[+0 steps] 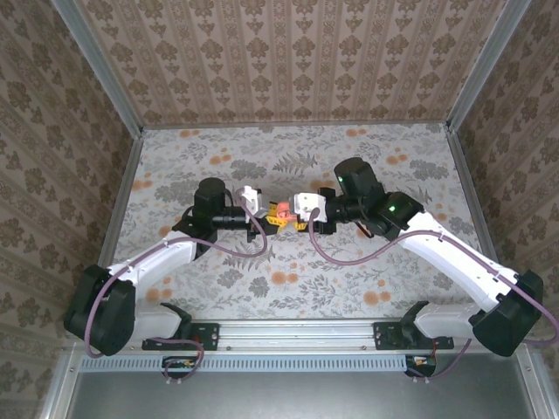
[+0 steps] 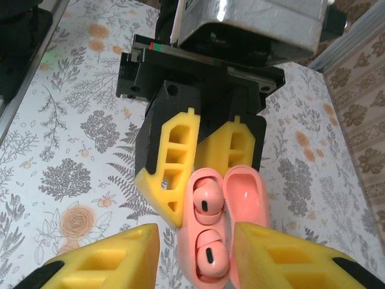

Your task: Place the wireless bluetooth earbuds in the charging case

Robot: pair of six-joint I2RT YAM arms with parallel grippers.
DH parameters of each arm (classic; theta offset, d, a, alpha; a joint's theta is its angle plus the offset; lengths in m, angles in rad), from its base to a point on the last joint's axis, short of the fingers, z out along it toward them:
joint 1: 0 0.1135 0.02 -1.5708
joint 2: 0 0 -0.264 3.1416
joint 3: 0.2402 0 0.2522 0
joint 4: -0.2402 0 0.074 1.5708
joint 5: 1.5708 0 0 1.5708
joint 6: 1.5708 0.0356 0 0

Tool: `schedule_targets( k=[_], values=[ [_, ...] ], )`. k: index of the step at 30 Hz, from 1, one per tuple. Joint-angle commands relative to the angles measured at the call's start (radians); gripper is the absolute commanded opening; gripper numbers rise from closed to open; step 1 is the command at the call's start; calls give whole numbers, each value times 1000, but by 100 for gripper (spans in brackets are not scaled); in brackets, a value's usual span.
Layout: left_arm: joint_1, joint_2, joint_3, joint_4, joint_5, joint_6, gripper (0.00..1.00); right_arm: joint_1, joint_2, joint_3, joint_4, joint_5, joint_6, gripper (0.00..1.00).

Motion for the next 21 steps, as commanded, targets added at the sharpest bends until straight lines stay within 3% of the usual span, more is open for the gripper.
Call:
schedule_targets(
  k=[1, 21],
  values=[
    [-9, -24, 23, -27, 32, 38, 17, 3, 23, 55, -64, -9, -63, 38],
    [-11, -25, 31, -40, 25, 46, 17, 6, 125, 138, -134, -54, -71, 25]
  ],
)
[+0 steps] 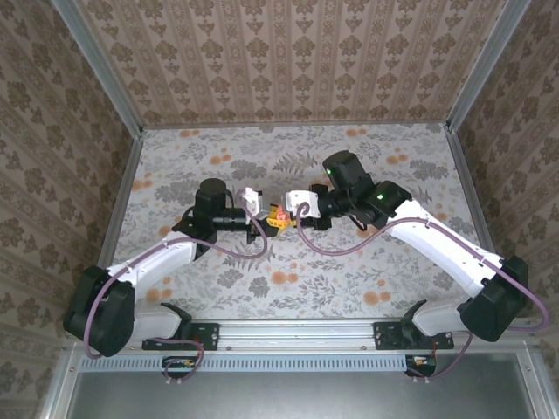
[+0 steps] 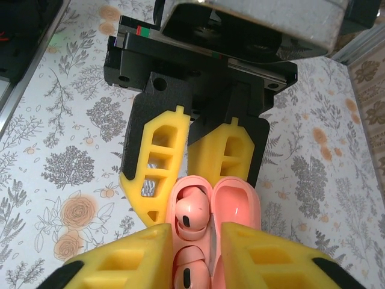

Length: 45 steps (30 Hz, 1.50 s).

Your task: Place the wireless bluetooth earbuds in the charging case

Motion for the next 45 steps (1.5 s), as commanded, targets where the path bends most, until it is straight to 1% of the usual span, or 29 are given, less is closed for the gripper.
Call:
schedule_targets(
  k=[1, 7, 11, 14, 16, 21, 26, 30, 35, 37, 40, 43, 45],
  values=[
    [-5, -18, 30, 1, 25, 27, 17, 7, 23, 46, -47, -41, -15, 24],
    [-5, -19, 32, 2, 25, 28, 17, 8, 24, 51, -48, -40, -12, 23],
    [-5, -18, 31, 1, 25, 27, 17, 11, 59, 57, -55, -38, -12, 20],
    [-5, -21, 32, 0, 24, 28, 17, 16, 69, 61, -62, -31, -14, 20],
    [-5, -23, 32, -1, 22, 28, 17, 19, 75, 63, -66, -21, -15, 19],
    [-5, -26, 29, -5, 17, 30, 17, 28, 88, 71, -69, 6, -14, 14],
    [-5, -28, 29, -8, 8, 30, 17, 47, 99, 77, -87, 58, -5, 14],
    [-8, -28, 20, -3, -4, 29, 16, 50, 87, 70, -82, 65, 25, 14],
    [-7, -26, 5, 14, -20, 29, 16, 40, 12, 20, -15, 43, 81, 19],
    [-7, -20, 3, 19, -21, 27, 16, 22, -27, 3, 3, -3, 111, 22],
    [-5, -4, -13, 71, -19, 11, 16, -12, -76, -20, 11, -71, 152, 27],
    [-5, 9, -23, 122, -17, -11, 16, -44, -106, -27, 11, -120, 176, 34],
    [-7, 17, -28, 158, -12, -28, 16, -68, -121, -29, 5, -139, 177, 44]
  ],
)
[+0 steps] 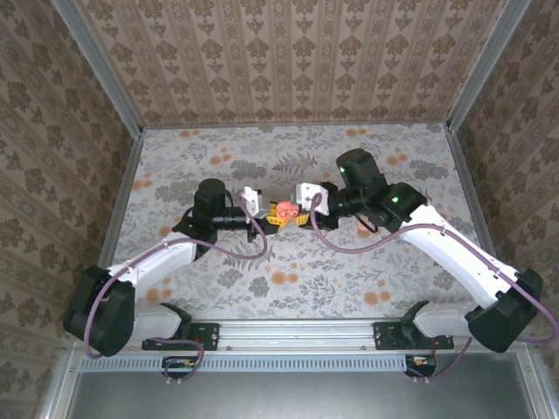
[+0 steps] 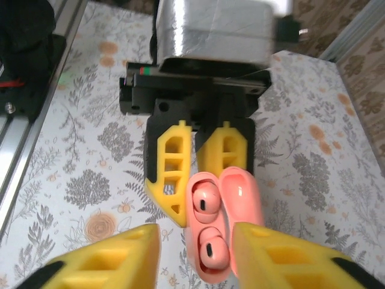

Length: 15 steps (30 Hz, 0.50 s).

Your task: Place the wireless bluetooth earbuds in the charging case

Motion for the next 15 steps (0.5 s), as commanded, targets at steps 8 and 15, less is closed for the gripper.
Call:
schedule_targets(
  k=[8, 15],
  values=[
    [-7, 15, -8, 90, 22, -9, 16, -60, 14, 35, -92, -32, -83, 81],
    [-8, 9, -9, 89, 31, -13, 16, -63, 148, 108, -103, -91, -85, 85]
  ],
)
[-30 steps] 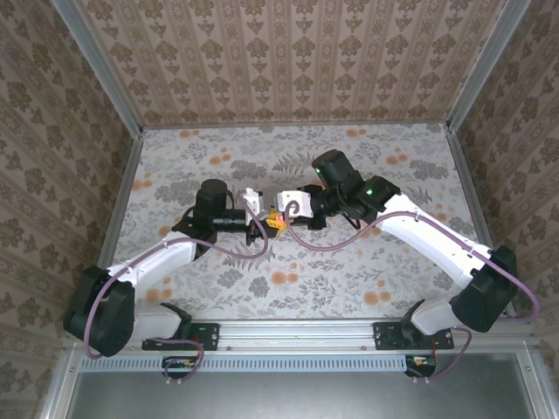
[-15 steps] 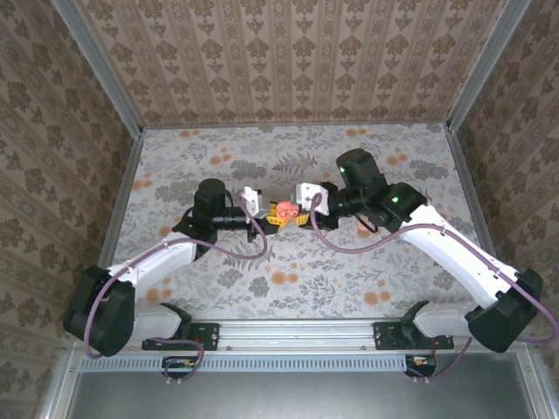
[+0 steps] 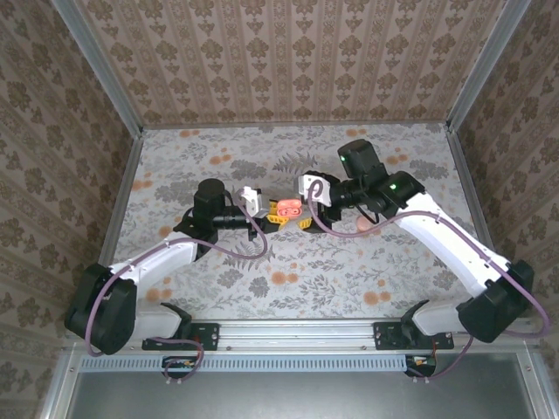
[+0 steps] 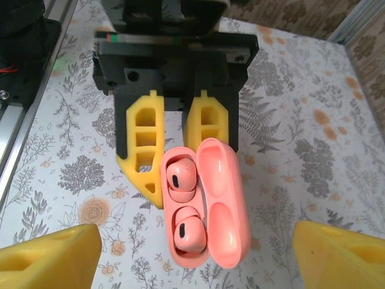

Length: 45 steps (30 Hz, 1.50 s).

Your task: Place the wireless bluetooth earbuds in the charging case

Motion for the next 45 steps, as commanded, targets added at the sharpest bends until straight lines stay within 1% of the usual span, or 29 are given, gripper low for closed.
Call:
schedule_targets(
  k=[1, 6, 10, 15, 20, 24, 26, 28, 30, 32, 35, 39, 45],
  values=[
    [-8, -6, -4, 35, 29, -7, 16, -5, 63, 48, -25, -62, -8, 85],
    [-9, -11, 3, 35, 31, -12, 16, -7, 137, 109, -72, -132, -21, 82],
    [-9, -6, 12, 29, 25, -13, 16, -11, 143, 106, -60, -158, -6, 78],
    [-7, -9, 13, 27, 15, -12, 16, -15, 138, 108, -105, -192, -4, 74],
    [5, -13, 2, 22, -8, -3, 16, -15, 86, 76, -130, -223, 17, 66],
    [16, -16, 0, 19, -11, -3, 16, -15, 21, 26, -126, -222, 46, 58],
    [18, -19, -1, 19, -10, -4, 16, -15, -46, -2, -116, -211, 64, 56],
    [19, -19, 0, 19, -7, -6, 16, -17, -82, -35, -84, -190, 89, 56],
    [19, -20, 0, 22, 5, -7, 16, -35, -115, -71, -15, -170, 134, 57],
    [19, -20, -2, 34, 20, -14, 16, -65, -122, -87, 47, -165, 161, 60],
    [19, -20, -1, 43, 36, -21, 16, -88, -85, -61, 80, -190, 154, 62],
    [18, -23, -4, 48, 37, -24, 16, -88, -2, -8, 59, -270, 117, 62],
    [16, -22, -3, 56, 42, -32, 16, -70, 64, 2, 67, -290, 71, 60]
  ],
)
